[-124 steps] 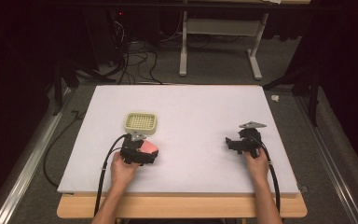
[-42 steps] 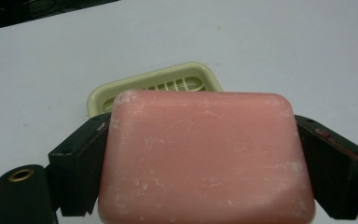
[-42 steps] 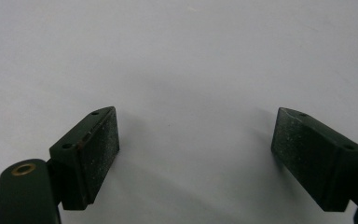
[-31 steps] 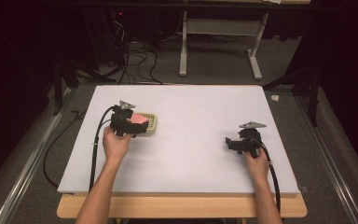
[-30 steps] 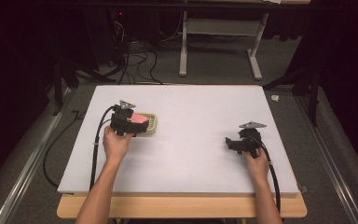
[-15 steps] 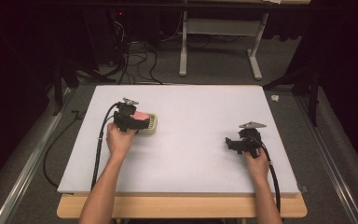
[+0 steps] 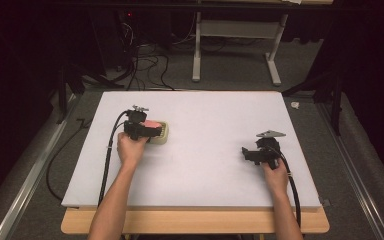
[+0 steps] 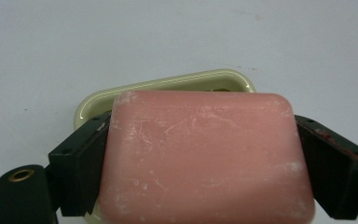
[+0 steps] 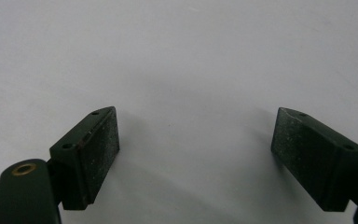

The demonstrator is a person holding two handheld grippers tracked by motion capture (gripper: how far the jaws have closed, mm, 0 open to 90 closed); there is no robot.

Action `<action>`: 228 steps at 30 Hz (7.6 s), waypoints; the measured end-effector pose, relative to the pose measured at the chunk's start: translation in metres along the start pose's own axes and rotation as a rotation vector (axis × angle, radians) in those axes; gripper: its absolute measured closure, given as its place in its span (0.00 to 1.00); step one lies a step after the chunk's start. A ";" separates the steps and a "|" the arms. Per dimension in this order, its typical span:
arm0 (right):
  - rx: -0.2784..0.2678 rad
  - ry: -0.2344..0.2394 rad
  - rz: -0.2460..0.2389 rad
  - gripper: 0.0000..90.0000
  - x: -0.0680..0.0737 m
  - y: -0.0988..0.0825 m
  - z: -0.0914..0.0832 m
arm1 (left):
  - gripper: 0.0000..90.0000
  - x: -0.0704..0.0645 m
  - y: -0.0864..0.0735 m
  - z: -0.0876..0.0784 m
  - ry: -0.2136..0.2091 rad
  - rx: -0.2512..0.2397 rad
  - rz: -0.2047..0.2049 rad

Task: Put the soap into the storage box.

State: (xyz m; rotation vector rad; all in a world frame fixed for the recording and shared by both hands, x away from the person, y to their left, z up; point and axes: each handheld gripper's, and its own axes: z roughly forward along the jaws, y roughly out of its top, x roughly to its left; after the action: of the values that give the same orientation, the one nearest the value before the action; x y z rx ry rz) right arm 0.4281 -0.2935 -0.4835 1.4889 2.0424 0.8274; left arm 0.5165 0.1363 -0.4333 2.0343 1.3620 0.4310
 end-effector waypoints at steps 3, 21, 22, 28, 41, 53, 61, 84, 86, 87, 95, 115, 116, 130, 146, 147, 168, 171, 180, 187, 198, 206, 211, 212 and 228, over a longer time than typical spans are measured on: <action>0.001 0.000 0.001 0.18 0.000 0.000 0.000 | 0.16 0.001 -0.001 0.006 0.011 0.018 -0.005; 0.001 0.000 0.001 0.18 0.000 0.000 0.000 | 0.15 0.004 -0.003 0.016 0.022 0.034 -0.031; 0.001 0.000 0.001 0.18 0.000 0.000 0.000 | 0.15 0.004 -0.003 0.016 0.026 0.033 -0.031; 0.001 0.001 0.000 0.18 0.000 0.000 0.000 | 0.15 0.005 -0.003 0.019 0.036 0.034 -0.040; 0.001 0.000 0.000 0.18 0.000 0.000 0.000 | 0.13 0.002 0.000 0.006 0.048 -0.033 -0.009; 0.001 0.000 -0.001 0.18 0.000 0.000 0.000 | 0.12 -0.010 0.001 -0.018 0.023 -0.088 0.054; 0.001 0.000 0.000 0.18 0.000 0.000 0.000 | 0.14 -0.015 -0.003 -0.032 -0.005 -0.121 0.083; 0.001 0.000 0.000 0.18 0.000 0.000 0.000 | 0.16 -0.012 -0.018 -0.063 -0.027 -0.185 0.084; 0.000 0.000 -0.001 0.18 0.000 0.000 0.000 | 0.16 -0.013 -0.020 -0.066 -0.033 -0.189 0.089; 0.001 0.000 0.000 0.18 0.000 0.000 0.000 | 0.16 -0.013 -0.021 -0.067 -0.035 -0.190 0.088; 0.001 -0.001 -0.001 0.18 0.000 0.000 0.000 | 0.16 -0.014 -0.026 -0.073 -0.054 -0.198 0.091; 0.001 -0.002 -0.002 0.18 0.001 0.000 0.000 | 0.17 -0.011 -0.041 -0.091 -0.081 -0.238 0.068; 0.001 -0.003 0.000 0.18 0.001 0.000 0.000 | 0.17 -0.011 -0.042 -0.092 -0.081 -0.240 0.066; 0.002 -0.003 -0.001 0.18 0.001 0.000 0.000 | 0.17 -0.014 -0.050 -0.096 -0.107 -0.233 0.078; 0.002 -0.002 -0.001 0.18 0.001 0.000 0.000 | 0.17 -0.024 -0.055 -0.100 -0.180 -0.242 0.088; 0.002 -0.002 -0.001 0.18 0.001 0.000 0.000 | 0.17 -0.025 -0.056 -0.100 -0.186 -0.238 0.092; 0.001 -0.001 -0.002 0.18 0.001 0.000 0.000 | 0.17 -0.041 -0.063 -0.091 -0.222 -0.199 0.133; 0.002 -0.002 0.000 0.18 0.001 0.000 0.000 | 0.17 -0.043 -0.064 -0.089 -0.226 -0.192 0.143; 0.001 -0.002 -0.002 0.18 0.001 0.000 0.000 | 0.17 -0.046 -0.067 -0.082 -0.246 -0.173 0.148; 0.001 -0.002 -0.002 0.18 0.001 0.000 0.000 | 0.17 -0.047 -0.070 -0.077 -0.258 -0.155 0.143; 0.002 -0.002 -0.001 0.18 0.001 0.000 0.000 | 0.17 -0.053 -0.075 -0.064 -0.257 -0.117 0.149; 0.002 -0.002 -0.002 0.18 0.001 0.000 0.000 | 0.17 -0.055 -0.080 -0.056 -0.267 -0.101 0.140; 0.002 -0.002 -0.001 0.18 0.001 0.000 0.000 | 0.17 -0.057 -0.081 -0.050 -0.258 -0.089 0.140; 0.002 -0.003 -0.002 0.18 0.001 0.000 0.000 | 0.17 -0.057 -0.082 -0.048 -0.259 -0.087 0.137; 0.001 -0.003 -0.003 0.18 0.001 0.000 0.000 | 0.17 -0.057 -0.090 -0.030 -0.203 -0.049 0.152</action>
State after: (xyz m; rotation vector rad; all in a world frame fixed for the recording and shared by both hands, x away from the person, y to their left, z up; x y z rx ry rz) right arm 0.4275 -0.2926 -0.4834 1.4868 2.0423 0.8220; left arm 0.4129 0.1168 -0.4669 2.0861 1.0711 0.3103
